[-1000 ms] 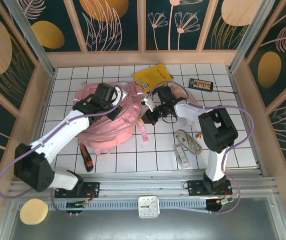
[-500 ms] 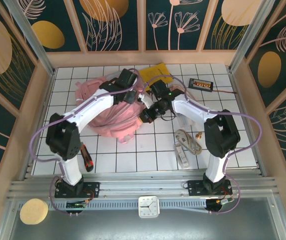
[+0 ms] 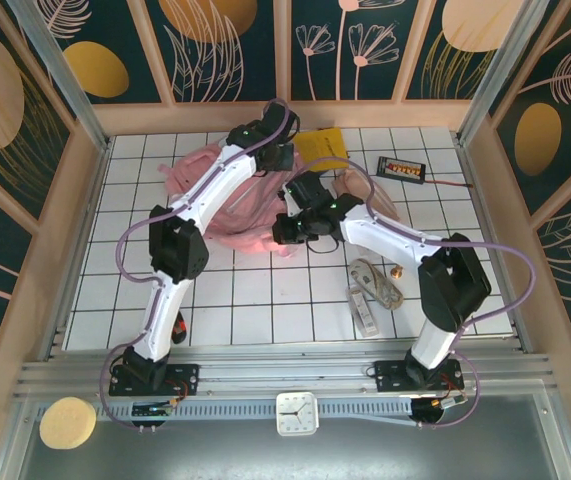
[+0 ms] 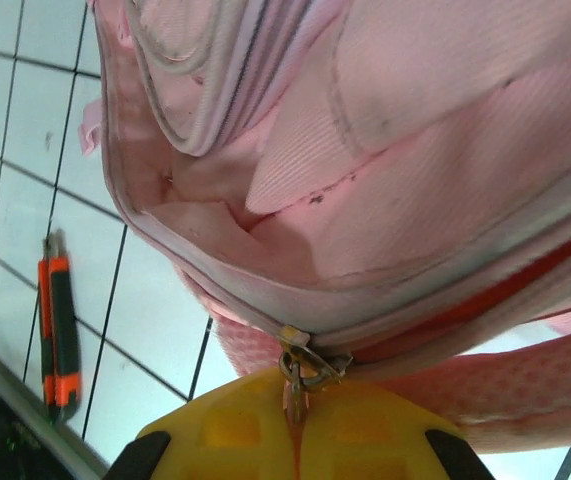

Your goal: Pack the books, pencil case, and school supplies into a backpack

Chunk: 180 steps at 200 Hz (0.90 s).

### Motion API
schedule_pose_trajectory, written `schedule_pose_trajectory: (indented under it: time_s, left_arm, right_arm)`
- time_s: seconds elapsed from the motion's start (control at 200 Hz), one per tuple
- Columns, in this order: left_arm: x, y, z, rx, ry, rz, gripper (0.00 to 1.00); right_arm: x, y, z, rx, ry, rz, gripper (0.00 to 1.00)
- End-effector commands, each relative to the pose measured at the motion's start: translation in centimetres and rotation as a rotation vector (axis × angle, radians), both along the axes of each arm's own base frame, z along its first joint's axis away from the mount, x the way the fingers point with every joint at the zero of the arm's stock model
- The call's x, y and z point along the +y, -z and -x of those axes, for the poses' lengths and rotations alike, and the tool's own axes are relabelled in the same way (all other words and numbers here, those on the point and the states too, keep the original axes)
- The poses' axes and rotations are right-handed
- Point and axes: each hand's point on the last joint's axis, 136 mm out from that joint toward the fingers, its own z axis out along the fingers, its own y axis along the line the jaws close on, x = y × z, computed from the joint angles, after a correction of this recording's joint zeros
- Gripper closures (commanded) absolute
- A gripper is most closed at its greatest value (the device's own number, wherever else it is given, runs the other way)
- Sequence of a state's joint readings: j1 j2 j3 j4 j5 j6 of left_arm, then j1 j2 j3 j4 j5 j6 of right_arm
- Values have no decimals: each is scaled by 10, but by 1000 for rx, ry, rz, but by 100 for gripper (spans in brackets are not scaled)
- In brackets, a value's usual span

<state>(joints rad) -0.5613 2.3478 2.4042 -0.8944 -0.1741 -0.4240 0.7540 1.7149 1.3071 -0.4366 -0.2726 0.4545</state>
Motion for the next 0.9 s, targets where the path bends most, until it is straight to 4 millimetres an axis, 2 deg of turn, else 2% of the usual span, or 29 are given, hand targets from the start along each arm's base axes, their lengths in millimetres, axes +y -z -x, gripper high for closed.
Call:
schedule_pose_trajectory:
  time_s: [0.0, 0.1, 0.18, 0.235, 0.33, 0.4, 0.475, 0.605, 0.696, 0.751, 0.896]
  left_arm:
    - [-20, -39, -26, -73, -56, 248, 100]
    - [-21, -41, -22, -63, -71, 307, 100]
    - [-17, -43, -23, -56, -96, 345, 100]
    - [-15, -47, -25, -54, -105, 372, 100]
    - [-15, -52, -30, -45, -130, 434, 100]
    - [-17, -58, -34, -42, -143, 486, 100]
    - [-21, -66, -38, -49, -145, 522, 100]
    - [-15, -72, -39, -62, -157, 493, 100]
    - [-21, -73, -40, -63, -165, 554, 100]
    - [-24, -73, -43, -62, -166, 569, 100]
    - [-23, -85, -47, -91, -165, 559, 100]
  right_arm:
    - [23, -6, 10, 10, 37, -47, 100]
    - [41, -4, 1, -39, 71, -69, 100]
    - [61, -10, 4, -77, 77, -165, 100]
    - [81, -28, 12, -121, 16, -294, 100]
    - [97, -54, 13, -203, -20, -431, 100]
    - [112, -63, 13, -212, -50, -513, 100]
    - [124, -55, 12, -225, -74, -472, 100]
    - [130, -44, 9, -210, -64, -450, 100]
    - [163, -31, 23, -162, -186, -363, 100]
    - [173, -16, 30, -157, -235, -251, 100]
    - [162, 13, 32, -130, -223, -169, 100]
